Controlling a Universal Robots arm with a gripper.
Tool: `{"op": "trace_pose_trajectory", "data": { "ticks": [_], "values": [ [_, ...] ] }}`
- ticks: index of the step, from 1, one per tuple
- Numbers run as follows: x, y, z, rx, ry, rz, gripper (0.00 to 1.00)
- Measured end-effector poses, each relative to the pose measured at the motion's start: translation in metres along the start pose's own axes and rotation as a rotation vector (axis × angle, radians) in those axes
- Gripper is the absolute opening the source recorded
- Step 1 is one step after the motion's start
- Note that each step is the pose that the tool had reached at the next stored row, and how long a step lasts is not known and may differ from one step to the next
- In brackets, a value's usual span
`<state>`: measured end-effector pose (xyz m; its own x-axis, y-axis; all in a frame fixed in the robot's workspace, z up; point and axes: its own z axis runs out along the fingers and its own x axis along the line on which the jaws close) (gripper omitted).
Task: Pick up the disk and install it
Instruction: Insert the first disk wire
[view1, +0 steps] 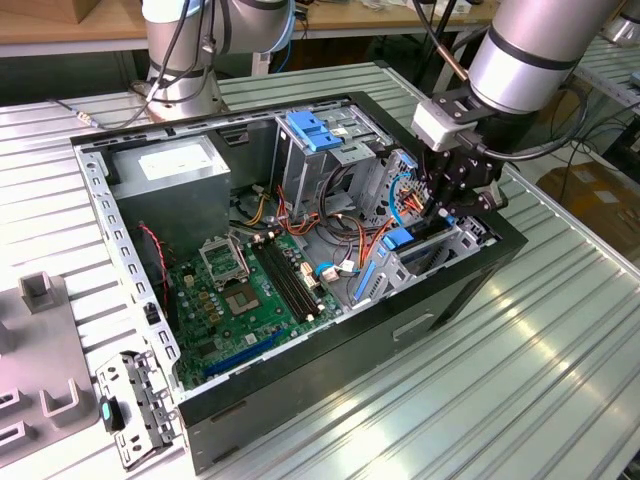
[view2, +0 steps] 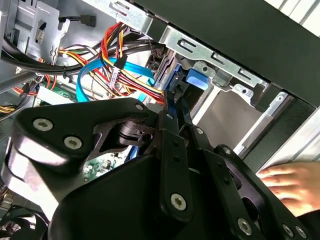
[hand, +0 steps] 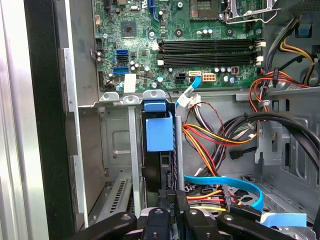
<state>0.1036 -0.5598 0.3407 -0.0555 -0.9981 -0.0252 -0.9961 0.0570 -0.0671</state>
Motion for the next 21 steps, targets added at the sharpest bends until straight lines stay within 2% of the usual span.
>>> {"op": "trace_pose_trajectory", "data": {
  "ticks": [4,5,6,8,12,13,15,21],
  "values": [
    [0.0,-0.0001,-0.0011,0.0,-0.0003,0.0,0.18],
    [-0.0001,-0.0003,-0.0042,0.0,-0.0003,0.0,0.18],
    [-0.0003,-0.0006,-0.0087,0.0,-0.0001,0.0,0.25],
    [-0.0003,-0.0009,-0.012,0.0,0.0001,0.0,0.25],
    [-0.0005,-0.0009,-0.0128,0.0001,0.0011,0.0,0.25],
    [-0.0005,-0.0009,-0.0129,0.0001,0.0012,0.0,0.24],
    [-0.0005,-0.0009,-0.0129,0.0001,0.0012,0.0,0.11],
    [-0.0009,-0.0009,-0.0128,0.0001,0.0012,0.0,0.11]
  ]
}}
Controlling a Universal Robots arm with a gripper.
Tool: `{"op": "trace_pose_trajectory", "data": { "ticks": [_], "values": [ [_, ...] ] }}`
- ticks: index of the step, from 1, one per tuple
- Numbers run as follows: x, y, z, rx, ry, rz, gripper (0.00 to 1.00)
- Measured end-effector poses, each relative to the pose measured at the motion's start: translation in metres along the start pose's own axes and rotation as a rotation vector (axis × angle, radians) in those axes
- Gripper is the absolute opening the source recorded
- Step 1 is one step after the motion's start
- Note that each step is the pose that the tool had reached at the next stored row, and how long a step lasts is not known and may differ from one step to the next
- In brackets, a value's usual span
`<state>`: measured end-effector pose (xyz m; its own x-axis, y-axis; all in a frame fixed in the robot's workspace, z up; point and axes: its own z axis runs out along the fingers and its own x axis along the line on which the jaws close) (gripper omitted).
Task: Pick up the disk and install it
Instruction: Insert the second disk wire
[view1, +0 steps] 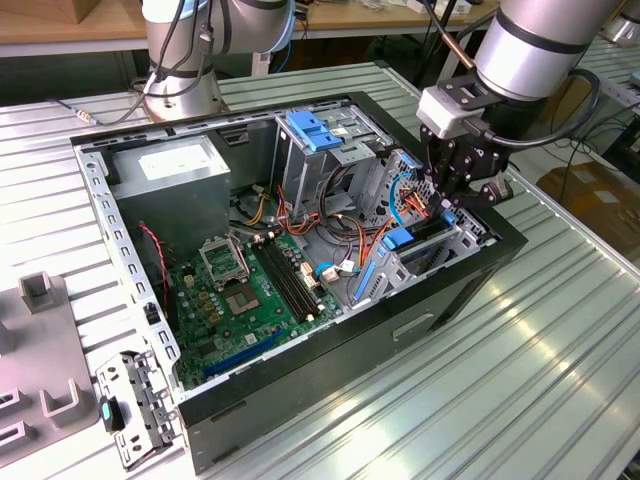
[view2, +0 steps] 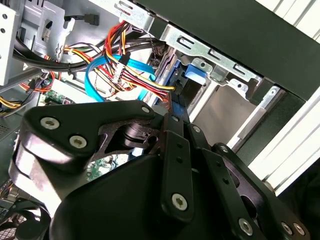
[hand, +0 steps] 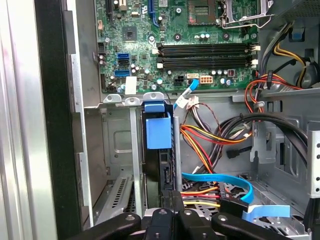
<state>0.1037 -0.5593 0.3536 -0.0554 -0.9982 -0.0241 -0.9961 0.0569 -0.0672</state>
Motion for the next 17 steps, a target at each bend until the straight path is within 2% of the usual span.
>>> {"op": "trace_pose_trajectory", "data": {
  "ticks": [8,12,14,16,17],
  "values": [
    [-0.0003,0.0,0.0,0.0,0.0001,0.0,0.11],
    [-0.0004,0.0,-0.0013,-0.0009,-0.0043,0.0,0.11],
    [-0.0005,-0.0003,-0.0056,-0.001,-0.0052,0.0,0.11],
    [-0.0008,-0.0011,-0.0183,-0.0011,-0.007,0.001,0.11],
    [-0.0008,-0.0013,-0.0214,-0.0012,-0.0075,0.001,0.11]
  ]
}}
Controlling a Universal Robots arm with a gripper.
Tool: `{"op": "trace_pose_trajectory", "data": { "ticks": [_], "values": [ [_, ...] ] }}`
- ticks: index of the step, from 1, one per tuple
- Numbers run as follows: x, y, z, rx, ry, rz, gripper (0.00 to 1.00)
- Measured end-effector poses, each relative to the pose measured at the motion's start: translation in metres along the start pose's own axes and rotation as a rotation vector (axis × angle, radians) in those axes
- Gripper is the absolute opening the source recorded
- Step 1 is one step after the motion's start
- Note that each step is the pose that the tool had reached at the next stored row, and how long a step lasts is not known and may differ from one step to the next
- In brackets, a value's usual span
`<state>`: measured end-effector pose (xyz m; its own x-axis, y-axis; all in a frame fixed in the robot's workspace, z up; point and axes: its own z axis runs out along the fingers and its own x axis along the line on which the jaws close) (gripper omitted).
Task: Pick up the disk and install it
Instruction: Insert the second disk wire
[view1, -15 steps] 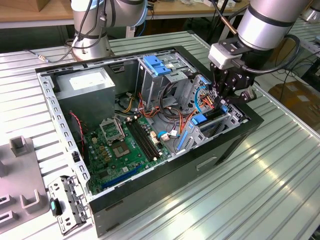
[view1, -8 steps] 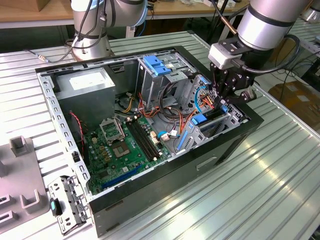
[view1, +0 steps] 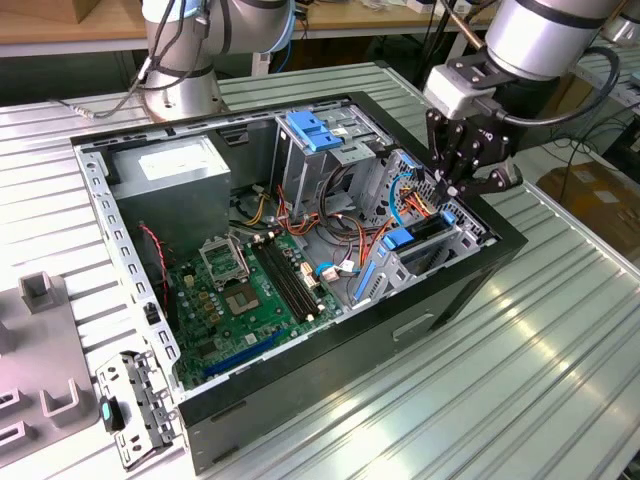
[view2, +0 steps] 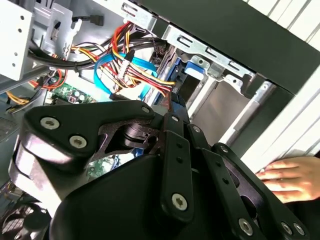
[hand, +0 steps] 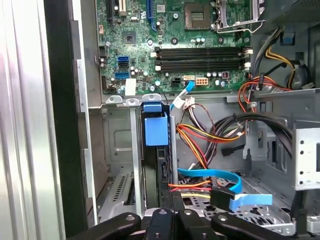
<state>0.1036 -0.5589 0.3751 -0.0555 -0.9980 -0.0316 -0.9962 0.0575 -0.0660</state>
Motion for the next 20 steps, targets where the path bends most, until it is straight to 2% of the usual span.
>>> {"op": "trace_pose_trajectory", "data": {
  "ticks": [4,6,8,10,13,14,16,19,20],
  "values": [
    [-0.0004,-0.0009,-0.0127,-0.0007,-0.0032,0.0,0.11],
    [-0.0005,-0.0011,-0.0163,-0.0014,-0.0048,0.0,0.11],
    [-0.0005,-0.0011,-0.0175,-0.002,-0.0066,0.001,0.11],
    [-0.0004,0.0013,-0.0179,-0.002,-0.0063,0.0,0.11],
    [-0.0015,0.0011,-0.0206,-0.0022,-0.0063,0.0,0.11],
    [-0.0026,0.0012,-0.0215,-0.0039,-0.0066,0.001,0.11],
    [-0.0044,0.0012,-0.0221,-0.0122,-0.0058,0.001,0.11],
    [-0.0059,0.0023,-0.0223,-0.028,-0.0054,0.001,0.11],
    [-0.0061,0.0033,-0.0224,-0.0289,-0.0057,0.001,0.11]
  ]
}}
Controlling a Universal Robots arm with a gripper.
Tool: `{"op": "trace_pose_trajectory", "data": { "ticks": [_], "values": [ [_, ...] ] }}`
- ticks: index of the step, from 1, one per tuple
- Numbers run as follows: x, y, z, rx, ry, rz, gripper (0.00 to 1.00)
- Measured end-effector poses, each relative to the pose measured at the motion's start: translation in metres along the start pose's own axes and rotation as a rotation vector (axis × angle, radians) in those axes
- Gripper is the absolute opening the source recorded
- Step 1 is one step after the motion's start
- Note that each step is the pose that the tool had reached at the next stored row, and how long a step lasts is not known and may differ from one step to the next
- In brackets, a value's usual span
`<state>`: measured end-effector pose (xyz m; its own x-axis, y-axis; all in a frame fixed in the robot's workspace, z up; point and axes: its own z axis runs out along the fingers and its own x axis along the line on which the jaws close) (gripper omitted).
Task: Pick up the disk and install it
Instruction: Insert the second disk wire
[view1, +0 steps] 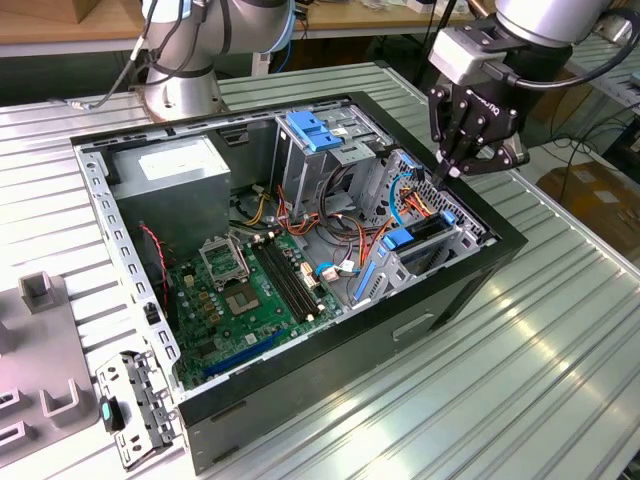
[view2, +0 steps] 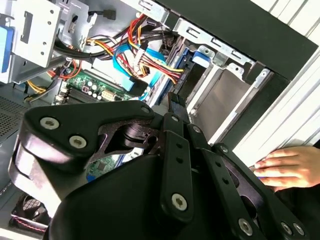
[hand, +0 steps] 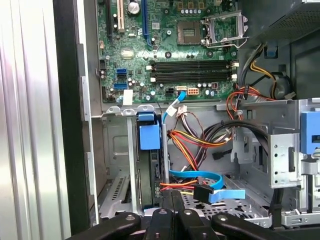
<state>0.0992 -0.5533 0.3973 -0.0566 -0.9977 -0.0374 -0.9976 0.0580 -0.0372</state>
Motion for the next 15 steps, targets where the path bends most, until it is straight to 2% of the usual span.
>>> {"op": "trace_pose_trajectory", "data": {
  "ticks": [3,6,12,15],
  "values": [
    [-0.0004,0.0041,-0.0001,-0.0013,-0.0009,0.0,0.11],
    [-0.004,0.0045,0.0,-0.0041,-0.0007,0.0,0.11],
    [-0.0174,0.0053,0.0001,-0.0078,-0.0004,0.0,0.11],
    [-0.0253,0.0058,0.0,-0.0105,0.0032,0.0,0.11]
  ]
}}
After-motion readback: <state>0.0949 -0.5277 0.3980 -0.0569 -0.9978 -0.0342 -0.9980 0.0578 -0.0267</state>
